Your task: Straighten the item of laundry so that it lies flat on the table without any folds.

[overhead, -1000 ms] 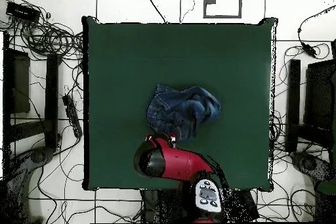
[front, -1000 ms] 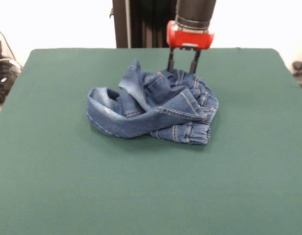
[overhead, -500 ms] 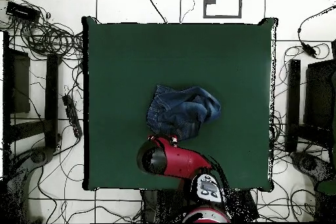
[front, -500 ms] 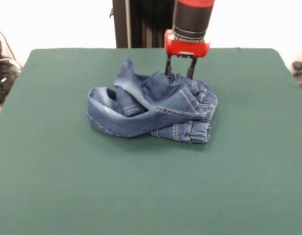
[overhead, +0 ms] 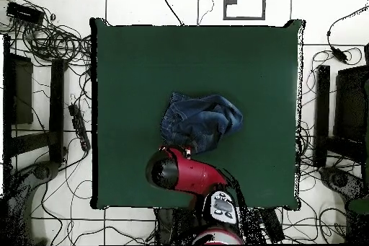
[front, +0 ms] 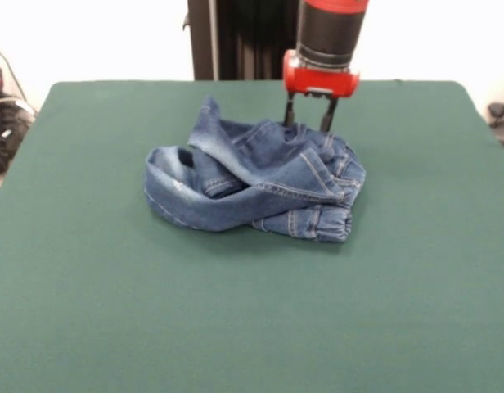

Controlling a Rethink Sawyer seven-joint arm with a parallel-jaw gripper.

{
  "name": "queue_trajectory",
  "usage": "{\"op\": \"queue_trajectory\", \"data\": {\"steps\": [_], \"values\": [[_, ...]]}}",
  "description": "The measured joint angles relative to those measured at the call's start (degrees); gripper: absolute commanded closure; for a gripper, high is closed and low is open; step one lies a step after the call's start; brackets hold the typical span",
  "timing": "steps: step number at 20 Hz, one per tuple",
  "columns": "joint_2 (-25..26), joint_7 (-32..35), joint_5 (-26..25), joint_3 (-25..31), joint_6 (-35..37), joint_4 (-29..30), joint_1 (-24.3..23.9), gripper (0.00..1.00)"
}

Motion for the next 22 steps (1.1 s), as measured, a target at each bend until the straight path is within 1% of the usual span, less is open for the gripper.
{"op": "queue_trajectory", "data": {"steps": [5,10,12,16,22], "values": [[-2.86,0.18,3.55,-1.92,4.34,0.02,4.77,0.0],[-4.52,1.22,7.32,-3.95,6.25,-0.37,9.86,0.0],[-4.25,2.09,8.54,-4.46,6.25,-0.9,11.09,0.0],[-3.47,2.98,9.54,-5.07,6.25,-2.04,11.95,0.0],[-0.96,3.21,9.56,-9.56,6.25,-6.37,13.37,0.0]]}}
